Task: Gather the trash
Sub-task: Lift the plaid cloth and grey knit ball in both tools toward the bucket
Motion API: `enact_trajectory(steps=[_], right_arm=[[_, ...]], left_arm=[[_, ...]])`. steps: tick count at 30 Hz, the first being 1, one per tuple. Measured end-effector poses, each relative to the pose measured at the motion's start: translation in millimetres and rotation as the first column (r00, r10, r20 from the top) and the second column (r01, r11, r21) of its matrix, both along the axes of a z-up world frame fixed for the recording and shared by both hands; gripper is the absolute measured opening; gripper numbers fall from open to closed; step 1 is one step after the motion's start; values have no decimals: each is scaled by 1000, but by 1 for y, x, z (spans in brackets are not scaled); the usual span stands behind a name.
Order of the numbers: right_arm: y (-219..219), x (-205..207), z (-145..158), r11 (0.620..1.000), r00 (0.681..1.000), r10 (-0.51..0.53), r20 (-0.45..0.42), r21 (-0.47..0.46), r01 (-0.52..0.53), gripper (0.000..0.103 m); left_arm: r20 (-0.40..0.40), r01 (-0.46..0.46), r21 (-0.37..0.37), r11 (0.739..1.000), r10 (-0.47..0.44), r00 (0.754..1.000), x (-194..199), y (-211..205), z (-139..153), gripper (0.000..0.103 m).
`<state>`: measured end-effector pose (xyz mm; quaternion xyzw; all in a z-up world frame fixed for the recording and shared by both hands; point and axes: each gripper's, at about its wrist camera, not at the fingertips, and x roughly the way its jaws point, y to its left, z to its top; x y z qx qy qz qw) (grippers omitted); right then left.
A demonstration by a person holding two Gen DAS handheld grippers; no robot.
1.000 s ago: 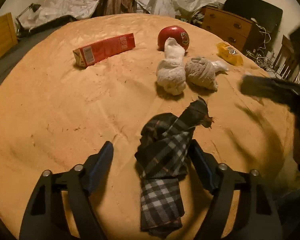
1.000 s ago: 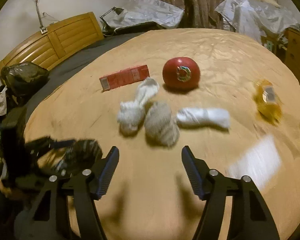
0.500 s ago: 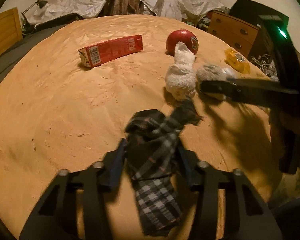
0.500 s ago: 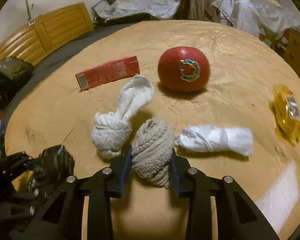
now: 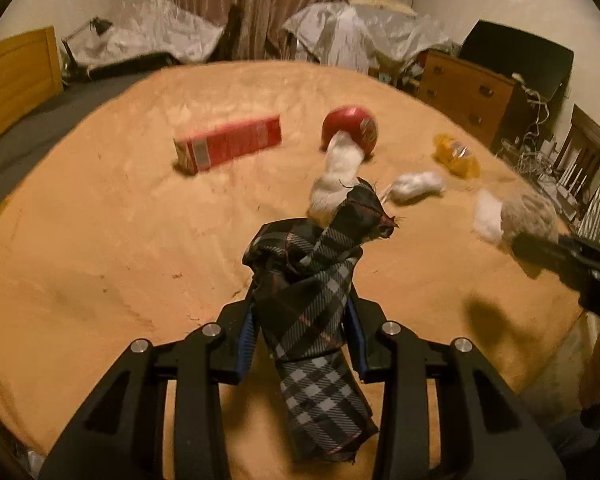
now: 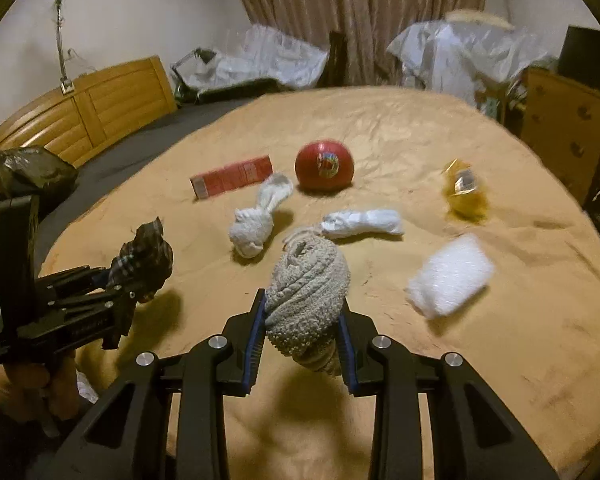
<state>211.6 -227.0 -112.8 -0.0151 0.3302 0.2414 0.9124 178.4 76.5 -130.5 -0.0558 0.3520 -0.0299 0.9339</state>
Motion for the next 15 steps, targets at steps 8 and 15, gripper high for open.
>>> enact_trajectory(steps=[8, 15], right_arm=[[-11, -62, 45, 999, 992, -34, 124, 25, 31, 33], [-15, -102, 84, 998, 969, -61, 238, 41, 52, 33]], left_arm=[[164, -22, 56, 998, 12, 986, -43, -34, 62, 36], [265, -53, 61, 997, 35, 964, -71, -51, 99, 36]])
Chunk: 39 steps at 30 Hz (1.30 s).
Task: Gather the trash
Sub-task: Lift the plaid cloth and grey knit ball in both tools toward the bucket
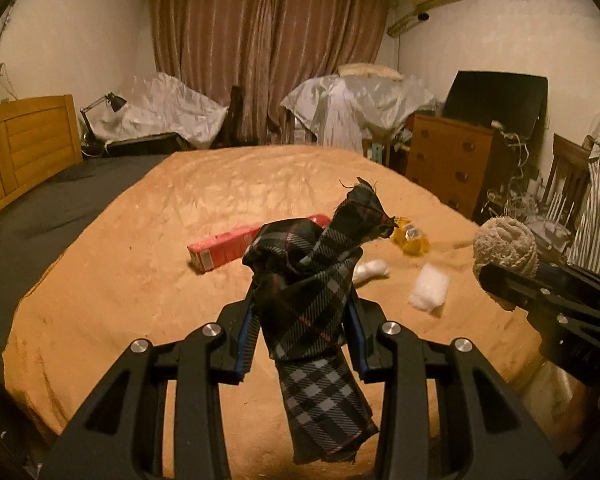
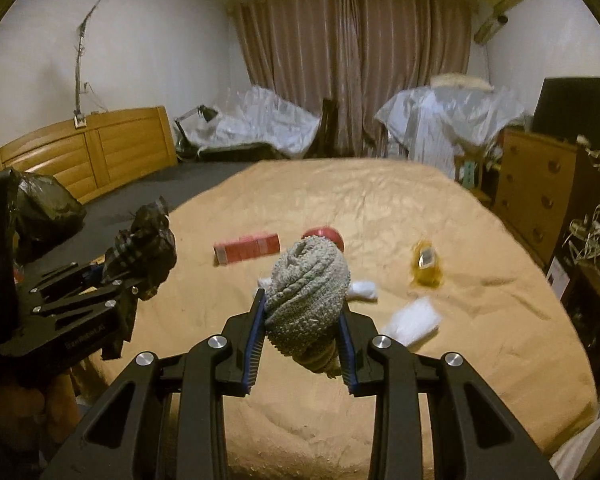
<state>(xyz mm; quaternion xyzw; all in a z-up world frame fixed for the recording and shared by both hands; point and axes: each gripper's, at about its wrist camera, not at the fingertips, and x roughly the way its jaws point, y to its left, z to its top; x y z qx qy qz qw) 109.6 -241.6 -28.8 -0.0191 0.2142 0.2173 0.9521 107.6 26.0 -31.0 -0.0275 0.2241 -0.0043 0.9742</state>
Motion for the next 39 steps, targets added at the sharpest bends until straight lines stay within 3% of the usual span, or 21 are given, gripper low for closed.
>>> enact_trajectory(steps=[7, 21, 29, 39], right_arm=[[0, -31, 26, 1000, 997, -31, 74, -3, 31, 34], [-24, -55, 44, 998, 993, -69, 100, -5, 70, 34], [-85, -65, 52, 985, 981, -172, 94, -15, 174, 34], [-178, -86, 46, 954, 952, -295, 79, -28, 298, 34]], left_arm=[[41, -20, -10, 1000, 20, 999, -11, -9, 14, 36], [57, 19, 10, 1000, -20, 998, -15, -32, 24, 36], [49, 109, 27, 994, -110, 993, -7, -77, 24, 36], [42, 248, 55, 967, -250, 967, -3, -151, 25, 36]])
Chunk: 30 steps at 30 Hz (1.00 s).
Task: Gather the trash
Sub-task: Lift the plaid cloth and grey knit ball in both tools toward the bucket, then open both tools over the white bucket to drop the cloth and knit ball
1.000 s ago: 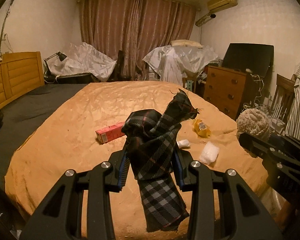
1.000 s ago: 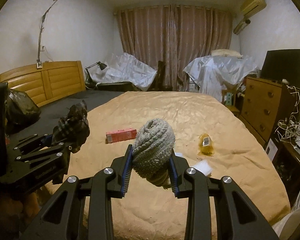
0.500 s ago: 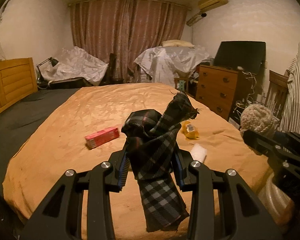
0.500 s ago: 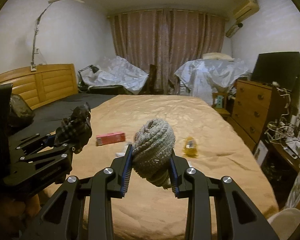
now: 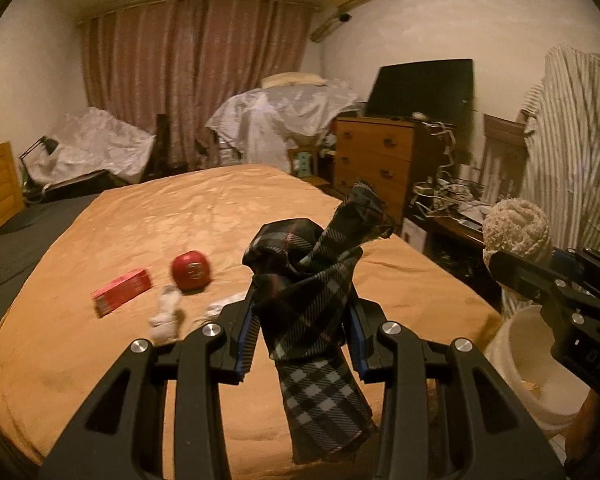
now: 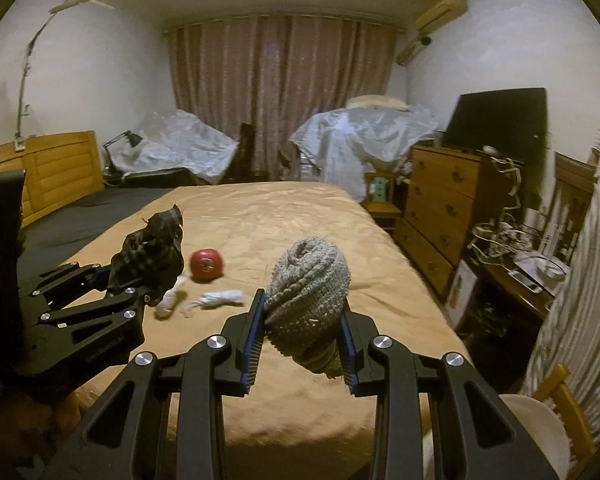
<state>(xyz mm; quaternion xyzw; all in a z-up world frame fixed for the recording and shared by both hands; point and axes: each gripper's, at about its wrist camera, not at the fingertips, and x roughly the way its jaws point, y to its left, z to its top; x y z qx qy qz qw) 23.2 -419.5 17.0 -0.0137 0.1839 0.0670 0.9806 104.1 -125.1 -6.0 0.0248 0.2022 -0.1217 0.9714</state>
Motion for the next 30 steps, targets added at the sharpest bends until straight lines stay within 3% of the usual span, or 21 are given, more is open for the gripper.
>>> enact_trajectory(steps=[20, 26, 30], right_arm=[[-168, -39, -20, 973, 971, -230, -70, 8, 231, 34], [-217, -51, -31, 958, 950, -283, -133, 9, 287, 34], [-254, -54, -45, 951, 931, -302, -204, 4, 309, 34]], left_arm=[[-41, 232, 37, 972, -231, 972, 1, -130, -11, 36], [-89, 323, 42, 945, -319, 944, -3, -173, -18, 36], [-148, 400, 40, 916, -391, 909, -4, -208, -28, 36]])
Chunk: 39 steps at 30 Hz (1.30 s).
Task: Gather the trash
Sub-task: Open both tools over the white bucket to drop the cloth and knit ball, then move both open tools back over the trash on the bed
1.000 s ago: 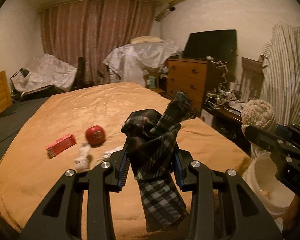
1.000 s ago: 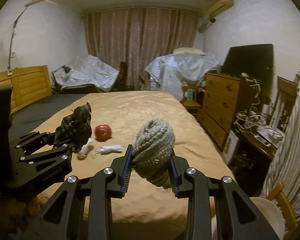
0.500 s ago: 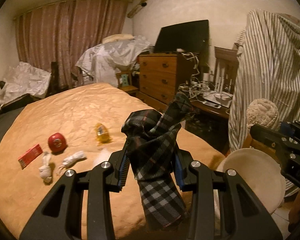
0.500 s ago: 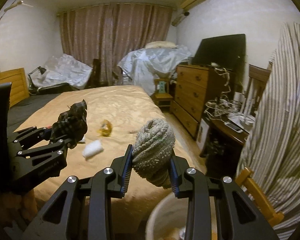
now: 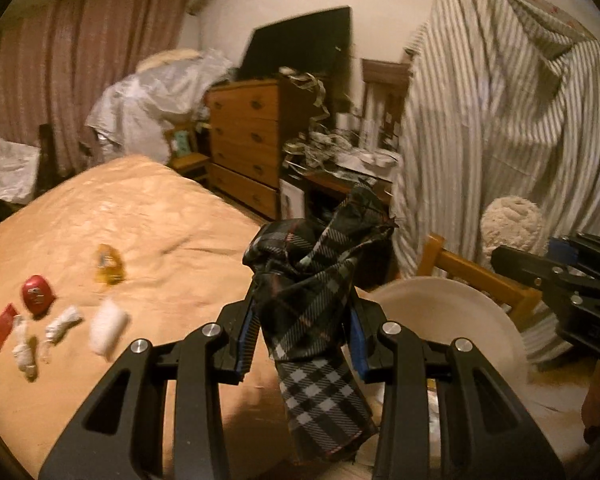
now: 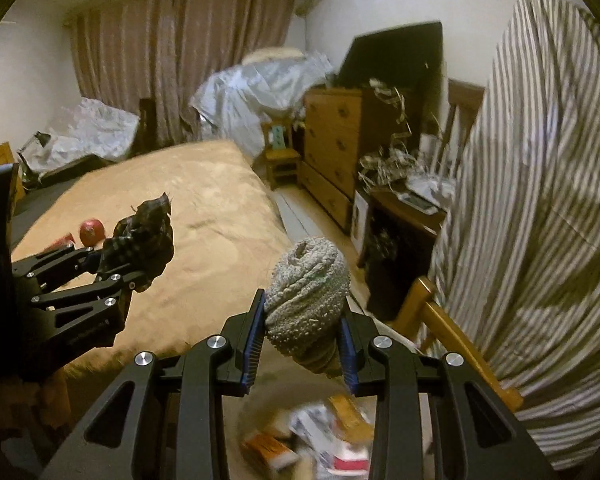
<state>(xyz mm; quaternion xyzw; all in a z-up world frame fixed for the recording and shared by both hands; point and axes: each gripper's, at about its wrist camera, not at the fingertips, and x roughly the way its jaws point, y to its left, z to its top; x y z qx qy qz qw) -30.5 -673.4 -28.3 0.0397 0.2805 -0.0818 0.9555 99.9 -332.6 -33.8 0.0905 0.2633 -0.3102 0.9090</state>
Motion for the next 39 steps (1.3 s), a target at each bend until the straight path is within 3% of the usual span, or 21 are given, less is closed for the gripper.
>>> enact_trajectory(steps=[7, 13, 24, 26, 28, 31, 39], right_arm=[[-57, 16, -39, 995, 990, -2, -144, 99, 16, 34], [-62, 27, -75, 985, 973, 25, -231, 173, 16, 34], [-44, 31, -90, 980, 965, 37, -260, 199, 16, 34], [-43, 31, -89, 980, 966, 34, -258, 196, 18, 34], [-43, 31, -88, 980, 967, 28, -254, 197, 23, 36], [-45, 29, -86, 978, 970, 17, -241, 207, 34, 53], [-38, 23, -78, 977, 980, 20, -198, 212, 23, 58]], left_arm=[[-132, 138, 53, 989, -130, 983, 2, -45, -34, 37], [-249, 187, 79, 979, -162, 955, 11, -61, -67, 37], [-276, 195, 83, 977, -165, 947, 14, -66, -74, 38], [-276, 198, 81, 977, -169, 946, 12, -65, -73, 43], [-271, 196, 78, 977, -169, 948, 13, -65, -73, 59], [-258, 187, 75, 980, -162, 953, 13, -63, -70, 76], [-260, 160, 66, 985, -138, 956, 17, -51, -67, 76]])
